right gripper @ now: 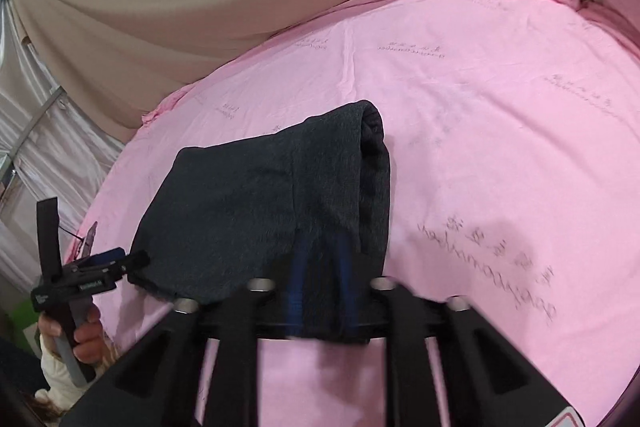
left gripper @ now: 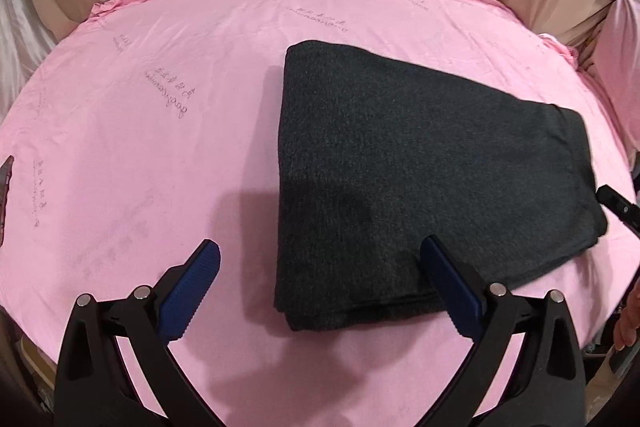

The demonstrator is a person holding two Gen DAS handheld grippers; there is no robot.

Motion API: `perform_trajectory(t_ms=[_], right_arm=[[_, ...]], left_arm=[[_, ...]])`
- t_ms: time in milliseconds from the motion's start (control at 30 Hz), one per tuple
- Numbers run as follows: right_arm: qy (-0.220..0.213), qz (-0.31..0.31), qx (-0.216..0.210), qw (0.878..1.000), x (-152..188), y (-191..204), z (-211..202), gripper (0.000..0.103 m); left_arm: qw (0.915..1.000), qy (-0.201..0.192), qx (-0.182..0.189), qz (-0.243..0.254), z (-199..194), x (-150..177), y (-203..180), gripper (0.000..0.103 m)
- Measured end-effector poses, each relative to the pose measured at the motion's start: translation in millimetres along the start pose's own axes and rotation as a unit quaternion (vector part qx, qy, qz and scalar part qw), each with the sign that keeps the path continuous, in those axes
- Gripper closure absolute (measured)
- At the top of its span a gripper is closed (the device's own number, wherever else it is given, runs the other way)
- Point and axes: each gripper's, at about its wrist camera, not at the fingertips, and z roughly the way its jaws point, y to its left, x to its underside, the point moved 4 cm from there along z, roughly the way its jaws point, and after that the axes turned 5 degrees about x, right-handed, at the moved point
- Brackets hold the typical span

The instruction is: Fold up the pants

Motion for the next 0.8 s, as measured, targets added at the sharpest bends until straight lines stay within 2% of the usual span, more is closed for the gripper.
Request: perform_trajectory(t_ms=[33, 67, 167, 233, 400, 433, 467, 500, 533, 567, 600, 700, 800], right_arm=[[-0.002, 0.004, 0.013, 1.000, 3, -1, -2, 0.031], [0.001, 0.008, 0.019, 1.000, 5, -4, 0, 0.028], [0.042, 0.051, -0.024, 0.998, 16, -26, 11, 0.028], [0.063, 0.079, -0.065, 0.993, 23, -28, 24, 0.028], [0.050, 0.081, -0.090, 0.991, 22, -17, 41, 0.027], [0.045, 0.078, -0.089, 0.992, 18, -14, 45, 0.027], [0.044, 0.063, -0.084, 0.994, 13, -9, 49, 0.031], [0.045, 0.048, -0.059, 0.996, 10, -6, 54, 0.048], [0.047, 0.044, -0.052, 0.997, 6, -3, 57, 0.055], [0.049, 0.053, -0.069, 0.995, 3, -3, 55, 0.067], [0.049, 0.060, -0.076, 0.994, 0, -3, 51, 0.072], [0.051, 0.055, -0.091, 0.993, 1, 0, 25, 0.076], [0.063, 0.029, -0.074, 0.995, 18, 3, 6, 0.076]], left_arm=[[0.9999, 0.004, 0.009, -0.004, 0, 1, 3, 0.005], [0.9997, 0.011, 0.022, -0.007, 2, 2, 5, 0.005], [0.9959, 0.038, 0.074, -0.036, 19, 8, 16, 0.005], [0.9929, 0.025, 0.102, -0.055, 21, 7, 22, 0.006], [0.9902, 0.009, 0.126, -0.060, 28, -7, 26, 0.014], [0.9899, 0.006, 0.127, -0.062, 30, -10, 26, 0.023], [0.9898, 0.005, 0.128, -0.062, 31, -13, 25, 0.031], [0.9880, 0.010, 0.141, -0.061, 34, -15, 24, 0.062], [0.9866, 0.016, 0.147, -0.069, 36, -18, 24, 0.071], [0.9869, 0.020, 0.141, -0.076, 37, -20, 26, 0.079], [0.9861, 0.022, 0.144, -0.079, 35, -21, 26, 0.086], [0.9846, 0.030, 0.158, -0.070, 15, -16, 23, 0.089], [0.9862, 0.048, 0.154, -0.038, -7, 5, 12, 0.088]])
